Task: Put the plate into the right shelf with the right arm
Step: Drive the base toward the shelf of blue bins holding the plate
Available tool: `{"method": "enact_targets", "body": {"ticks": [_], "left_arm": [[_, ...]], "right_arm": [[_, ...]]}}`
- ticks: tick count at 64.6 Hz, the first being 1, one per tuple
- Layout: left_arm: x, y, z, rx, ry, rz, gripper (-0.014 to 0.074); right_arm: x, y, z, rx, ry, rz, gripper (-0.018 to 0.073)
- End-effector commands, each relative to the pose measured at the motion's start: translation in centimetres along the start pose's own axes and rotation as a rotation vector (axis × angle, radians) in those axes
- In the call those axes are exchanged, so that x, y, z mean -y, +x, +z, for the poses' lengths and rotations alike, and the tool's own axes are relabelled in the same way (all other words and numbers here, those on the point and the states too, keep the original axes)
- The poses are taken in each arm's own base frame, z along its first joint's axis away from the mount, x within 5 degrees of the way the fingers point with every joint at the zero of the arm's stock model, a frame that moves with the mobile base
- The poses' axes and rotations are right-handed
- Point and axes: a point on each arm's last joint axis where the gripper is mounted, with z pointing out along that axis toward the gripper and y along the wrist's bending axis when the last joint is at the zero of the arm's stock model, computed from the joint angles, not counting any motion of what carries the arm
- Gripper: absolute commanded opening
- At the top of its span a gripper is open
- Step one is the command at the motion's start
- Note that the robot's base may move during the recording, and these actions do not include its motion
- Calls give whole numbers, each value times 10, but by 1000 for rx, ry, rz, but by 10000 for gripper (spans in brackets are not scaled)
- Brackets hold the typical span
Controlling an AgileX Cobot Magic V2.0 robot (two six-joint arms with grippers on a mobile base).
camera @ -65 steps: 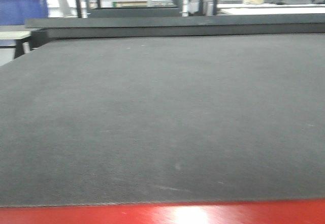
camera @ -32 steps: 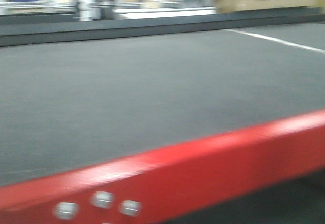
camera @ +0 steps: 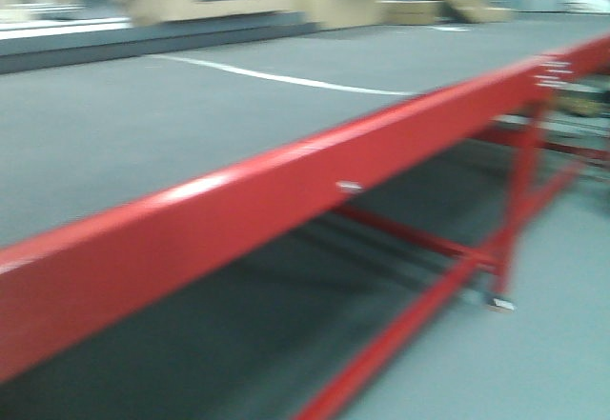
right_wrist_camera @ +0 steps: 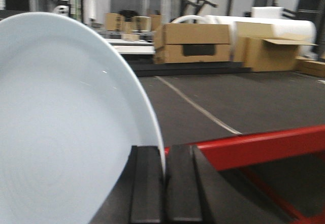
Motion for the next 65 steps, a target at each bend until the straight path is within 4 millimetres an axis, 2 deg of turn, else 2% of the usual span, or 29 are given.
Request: {"method": "enact_targets", "body": {"ticks": [1,65], "left_arm": [[0,-5,0,85,3,-7,-47],[0,-5,0,85,3,-7,-47]], "right_arm": [[0,-14,-1,109,6,1,69],[0,-14,-1,109,6,1,69]]}}
